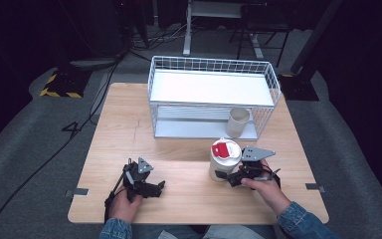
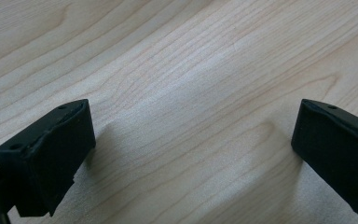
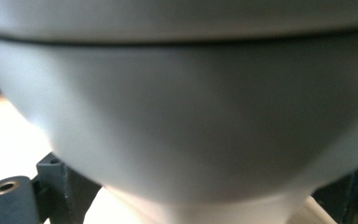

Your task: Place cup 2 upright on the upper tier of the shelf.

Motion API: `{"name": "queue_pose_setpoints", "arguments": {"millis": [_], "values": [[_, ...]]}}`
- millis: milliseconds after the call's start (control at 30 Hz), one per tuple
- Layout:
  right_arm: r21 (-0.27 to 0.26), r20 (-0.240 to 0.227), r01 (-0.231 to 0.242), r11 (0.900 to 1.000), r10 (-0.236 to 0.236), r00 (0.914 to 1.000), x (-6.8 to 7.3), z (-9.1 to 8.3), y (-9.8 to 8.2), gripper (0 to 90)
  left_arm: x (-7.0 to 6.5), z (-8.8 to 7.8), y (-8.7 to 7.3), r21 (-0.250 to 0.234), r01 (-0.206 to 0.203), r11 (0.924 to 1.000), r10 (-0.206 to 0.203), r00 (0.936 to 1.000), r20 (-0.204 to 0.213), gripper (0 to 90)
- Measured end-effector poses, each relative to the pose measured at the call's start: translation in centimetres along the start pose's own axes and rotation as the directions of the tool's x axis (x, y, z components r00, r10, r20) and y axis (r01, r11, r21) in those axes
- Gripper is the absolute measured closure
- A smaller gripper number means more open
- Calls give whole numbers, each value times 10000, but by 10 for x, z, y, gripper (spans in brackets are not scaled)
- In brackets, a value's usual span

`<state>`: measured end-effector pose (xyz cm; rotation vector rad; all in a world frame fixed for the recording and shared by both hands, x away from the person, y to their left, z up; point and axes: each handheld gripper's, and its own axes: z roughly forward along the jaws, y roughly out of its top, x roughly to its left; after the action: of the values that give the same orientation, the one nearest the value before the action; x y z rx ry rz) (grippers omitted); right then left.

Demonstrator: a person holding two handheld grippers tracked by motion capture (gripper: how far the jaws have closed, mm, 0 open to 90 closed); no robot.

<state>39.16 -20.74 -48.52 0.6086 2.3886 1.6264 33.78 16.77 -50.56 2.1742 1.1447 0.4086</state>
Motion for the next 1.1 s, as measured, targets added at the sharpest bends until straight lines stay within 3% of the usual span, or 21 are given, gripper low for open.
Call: {"name": "queue_pose_setpoints", "arguments": {"millis": [400, 900, 1100], "values": [[-160, -97, 182, 9997, -183, 9998, -1, 2, -2, 111, 0, 0, 0, 1, 5, 10000, -5, 10000, 0, 0], [170, 150, 251, 9995, -254, 9996, 3, 2, 2, 116, 0, 0, 0, 3, 2, 10000, -2, 10000, 0, 0], [248, 219, 500, 9984, -506, 9985, 6, 2, 4, 117, 0, 0, 0, 5, 8, 10000, -8, 10000, 0, 0]]}}
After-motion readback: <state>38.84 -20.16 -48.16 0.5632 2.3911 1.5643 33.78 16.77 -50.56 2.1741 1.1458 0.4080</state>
